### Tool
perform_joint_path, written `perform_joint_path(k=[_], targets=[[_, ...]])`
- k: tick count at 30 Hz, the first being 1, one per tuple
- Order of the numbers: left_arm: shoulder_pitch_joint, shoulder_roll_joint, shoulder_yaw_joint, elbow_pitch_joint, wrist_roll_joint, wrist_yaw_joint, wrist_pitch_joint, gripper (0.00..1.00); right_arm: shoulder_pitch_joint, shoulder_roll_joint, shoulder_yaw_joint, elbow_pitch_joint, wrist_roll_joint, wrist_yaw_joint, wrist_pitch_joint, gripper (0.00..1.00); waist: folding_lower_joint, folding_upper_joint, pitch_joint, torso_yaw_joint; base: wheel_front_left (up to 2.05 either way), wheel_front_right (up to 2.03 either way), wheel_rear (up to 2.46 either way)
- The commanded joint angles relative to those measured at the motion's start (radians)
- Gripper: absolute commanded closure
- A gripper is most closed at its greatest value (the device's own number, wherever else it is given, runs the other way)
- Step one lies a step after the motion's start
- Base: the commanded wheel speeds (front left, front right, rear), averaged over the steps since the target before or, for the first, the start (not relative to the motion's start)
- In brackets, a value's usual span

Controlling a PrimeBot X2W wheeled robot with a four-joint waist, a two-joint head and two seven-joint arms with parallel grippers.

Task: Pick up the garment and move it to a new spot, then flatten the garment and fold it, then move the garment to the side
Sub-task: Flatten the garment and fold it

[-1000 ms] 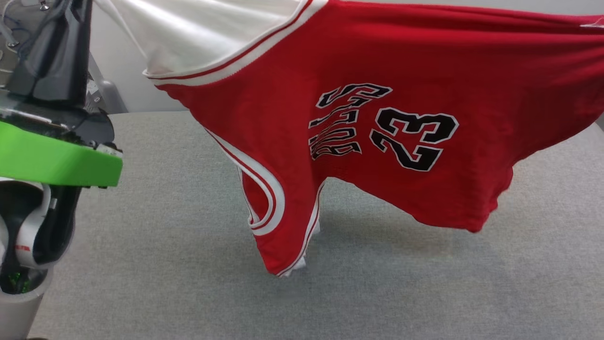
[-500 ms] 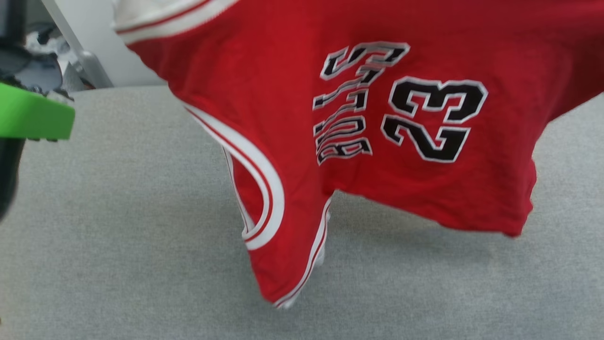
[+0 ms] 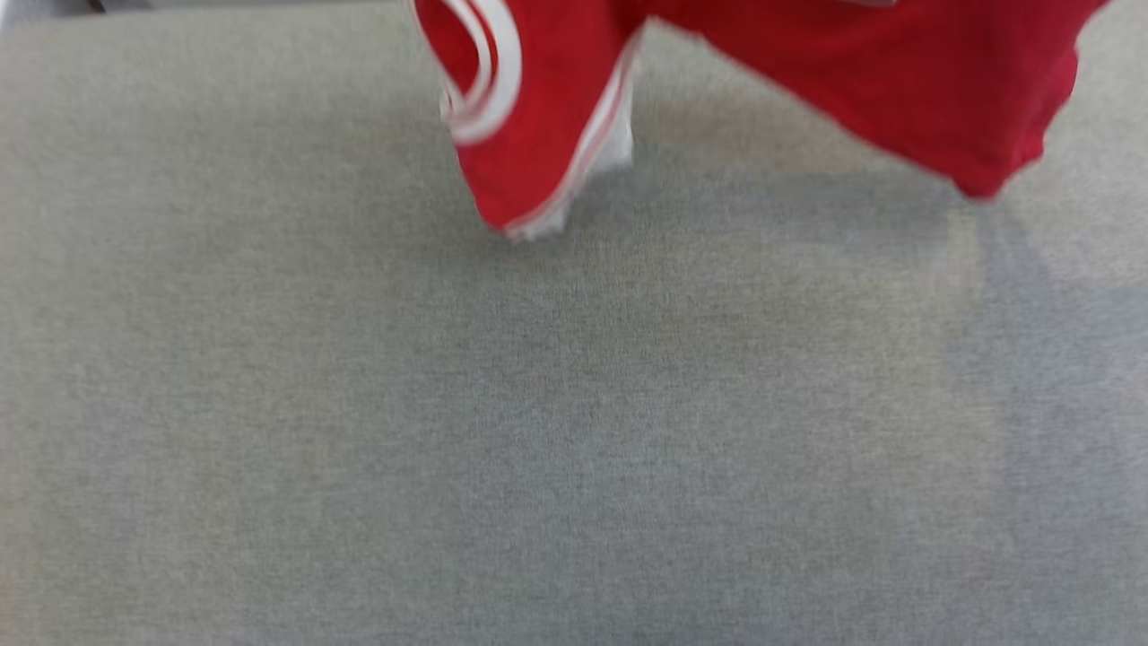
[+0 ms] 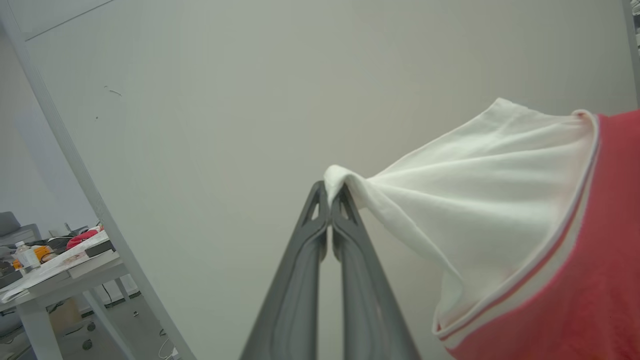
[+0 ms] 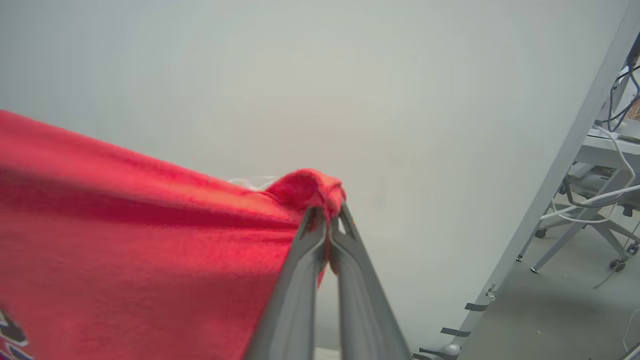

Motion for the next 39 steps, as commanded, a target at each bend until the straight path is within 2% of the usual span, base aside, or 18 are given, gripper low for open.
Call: perform_joint_path(k=[1,4,6,8,14,20,24,29,39], targets=[[-0.074,-0.009,0.001,0.060,0.024,-0.009,-0.012,1.00,-0.053,-0.010,0.005,0.047,-0.026,-0.002,-0.022,1.00,-0.0001,0.0000,0.141,-0.002,0.00,0.00,0.00],[-0.223,-0.045,-0.029,0.204,0.060,-0.048,-0.037,1.00,-0.184,0.006,0.057,0.148,-0.077,-0.002,-0.074,1.00,-0.0001,0.0000,0.201,-0.002,0.00,0.00,0.00],[-0.313,-0.090,-0.026,0.311,0.046,-0.057,-0.052,1.00,-0.275,0.027,0.087,0.220,-0.110,-0.002,-0.116,1.00,-0.0001,0.0000,0.235,-0.004,0.00,0.00,0.00],[-0.407,-0.109,-0.036,0.409,0.072,-0.070,-0.083,1.00,-0.357,0.057,0.101,0.299,-0.143,-0.002,-0.169,1.00,-0.0001,0.0000,0.260,-0.011,0.00,0.00,0.00],[-0.656,-0.169,-0.056,0.654,0.168,-0.071,-0.260,1.00,-0.569,0.143,0.096,0.519,-0.263,-0.002,-0.345,1.00,-0.0001,0.0000,0.328,-0.018,0.00,0.00,0.00],[-0.777,-0.219,-0.082,0.829,0.225,-0.068,-0.432,1.00,-0.694,0.208,0.074,0.693,-0.358,-0.002,-0.496,1.00,-0.0001,0.0000,0.365,-0.009,0.00,0.00,0.00],[-0.785,-0.243,-0.103,0.898,0.242,-0.080,-0.509,1.00,-0.719,0.233,0.084,0.769,-0.386,-0.002,-0.576,1.00,-0.0001,0.0000,0.377,0.002,0.00,0.00,0.00],[-0.714,-0.274,-0.107,0.930,0.232,-0.090,-0.544,1.00,-0.701,0.237,0.119,0.843,-0.392,-0.002,-0.634,1.00,-0.0001,0.0000,0.378,0.019,0.00,0.00,0.00],[-0.347,-0.360,-0.085,0.835,0.189,-0.111,-0.550,1.00,-0.497,0.206,0.241,0.879,-0.334,-0.002,-0.683,1.00,-0.0001,0.0000,0.302,0.051,0.00,0.00,0.00]])
